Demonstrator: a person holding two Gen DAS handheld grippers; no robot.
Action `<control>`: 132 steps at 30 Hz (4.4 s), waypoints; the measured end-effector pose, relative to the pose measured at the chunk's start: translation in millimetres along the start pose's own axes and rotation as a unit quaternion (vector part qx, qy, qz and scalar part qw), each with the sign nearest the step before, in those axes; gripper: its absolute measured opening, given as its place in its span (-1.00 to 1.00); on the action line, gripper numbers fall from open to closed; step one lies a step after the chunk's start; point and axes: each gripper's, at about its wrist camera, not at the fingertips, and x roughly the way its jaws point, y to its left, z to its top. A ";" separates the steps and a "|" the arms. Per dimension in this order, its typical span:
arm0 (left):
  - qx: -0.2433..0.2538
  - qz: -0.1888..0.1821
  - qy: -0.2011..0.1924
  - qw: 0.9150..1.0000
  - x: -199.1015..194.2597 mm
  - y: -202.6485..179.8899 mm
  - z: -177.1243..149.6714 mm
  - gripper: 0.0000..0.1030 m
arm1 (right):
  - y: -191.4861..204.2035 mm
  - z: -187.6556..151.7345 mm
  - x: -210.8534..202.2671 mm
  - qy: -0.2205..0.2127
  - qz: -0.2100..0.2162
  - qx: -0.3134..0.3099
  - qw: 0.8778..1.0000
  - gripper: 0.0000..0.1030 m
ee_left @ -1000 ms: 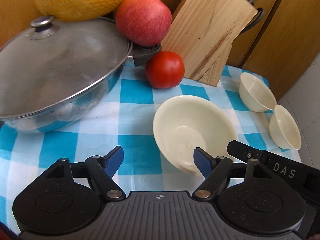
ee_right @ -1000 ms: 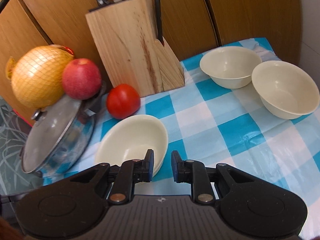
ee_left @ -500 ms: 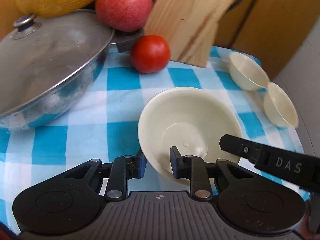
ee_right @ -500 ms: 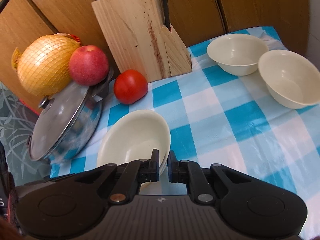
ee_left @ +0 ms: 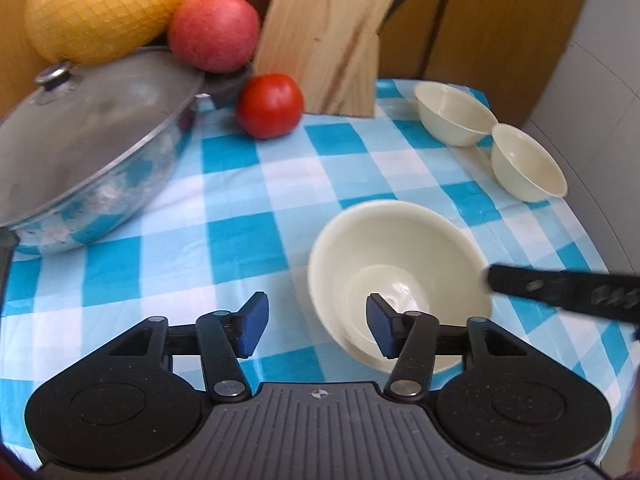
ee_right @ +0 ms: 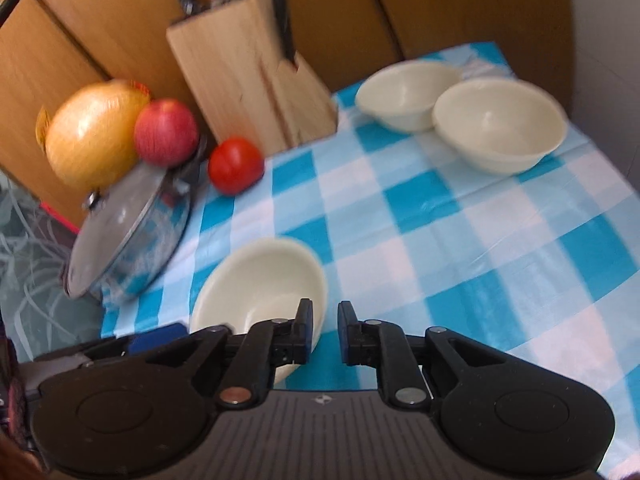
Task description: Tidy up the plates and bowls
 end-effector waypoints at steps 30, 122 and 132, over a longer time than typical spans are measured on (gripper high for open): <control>-0.007 -0.048 0.010 0.999 90.4 -162.7 110.5 0.65 | -145.2 99.7 12.4 -0.087 -0.087 0.136 0.983 -0.45; -0.035 -0.012 -0.087 0.996 -96.1 -22.7 0.0 -0.36 | 58.1 -32.5 -52.9 -0.039 0.038 -0.050 0.997 -0.77; -0.026 -0.014 -0.071 0.997 -85.9 -20.6 -11.8 -0.34 | 58.5 -38.6 -51.4 -0.033 0.030 -0.055 0.997 -0.77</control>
